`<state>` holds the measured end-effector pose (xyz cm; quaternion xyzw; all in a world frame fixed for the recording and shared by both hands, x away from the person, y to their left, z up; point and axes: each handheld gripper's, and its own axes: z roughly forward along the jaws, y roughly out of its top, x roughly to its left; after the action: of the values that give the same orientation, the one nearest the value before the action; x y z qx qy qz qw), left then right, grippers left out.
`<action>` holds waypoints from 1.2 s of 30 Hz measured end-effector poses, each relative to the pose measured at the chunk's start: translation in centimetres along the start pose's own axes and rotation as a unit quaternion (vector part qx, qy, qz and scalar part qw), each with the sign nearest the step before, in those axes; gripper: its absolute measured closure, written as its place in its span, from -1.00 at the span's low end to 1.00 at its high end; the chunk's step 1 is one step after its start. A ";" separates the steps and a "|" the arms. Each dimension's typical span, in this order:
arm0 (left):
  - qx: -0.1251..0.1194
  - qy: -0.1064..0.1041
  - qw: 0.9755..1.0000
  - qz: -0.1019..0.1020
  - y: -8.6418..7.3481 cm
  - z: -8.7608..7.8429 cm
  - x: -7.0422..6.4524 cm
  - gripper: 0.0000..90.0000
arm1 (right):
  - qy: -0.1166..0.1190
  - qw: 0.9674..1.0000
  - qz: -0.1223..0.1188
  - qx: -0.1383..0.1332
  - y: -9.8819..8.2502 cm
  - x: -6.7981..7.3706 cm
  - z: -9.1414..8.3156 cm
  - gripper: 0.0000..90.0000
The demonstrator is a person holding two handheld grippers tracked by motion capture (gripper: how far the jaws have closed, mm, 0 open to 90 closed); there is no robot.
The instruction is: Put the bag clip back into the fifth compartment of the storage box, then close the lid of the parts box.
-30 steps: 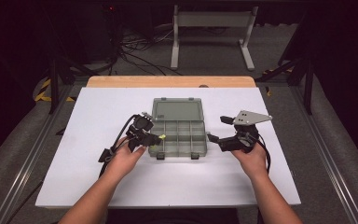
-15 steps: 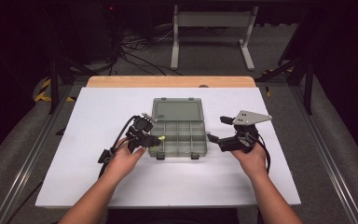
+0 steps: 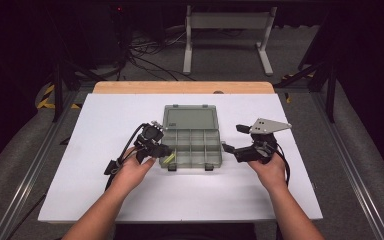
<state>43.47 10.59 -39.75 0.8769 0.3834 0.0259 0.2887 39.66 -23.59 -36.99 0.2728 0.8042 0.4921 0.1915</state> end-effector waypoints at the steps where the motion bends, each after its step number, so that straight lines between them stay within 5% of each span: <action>1: 0.000 0.000 1.000 0.000 0.0 0.0 0.0 0.75 | 0.000 1.000 0.000 0.000 0.0 0.0 0.0 -0.62; 6: -0.008 0.015 1.000 0.008 0.3 -1.2 0.4 0.99 | 0.001 1.000 -0.005 0.007 0.1 0.1 0.1 -0.14; 9: -0.011 0.027 1.000 0.008 0.4 -1.7 0.8 0.99 | -0.009 1.000 -0.012 0.022 0.5 0.3 0.2 0.33; 16: -0.026 0.048 0.998 0.017 0.3 -2.7 1.9 0.99 | -0.009 0.999 -0.023 0.043 1.2 0.6 1.0 0.97; 24: -0.040 0.059 0.997 0.011 0.5 -3.3 2.9 0.99 | 0.013 0.997 -0.020 0.067 2.4 0.4 1.7 1.00; 36: -0.047 0.062 0.997 0.008 1.9 -3.2 4.6 0.99 | -0.008 0.995 -0.020 0.099 4.3 -1.1 3.6 1.00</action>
<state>47.08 14.26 -36.91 0.8619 0.3922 0.1003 0.3055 43.65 -20.25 -34.68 0.2787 0.8527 0.4037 0.1798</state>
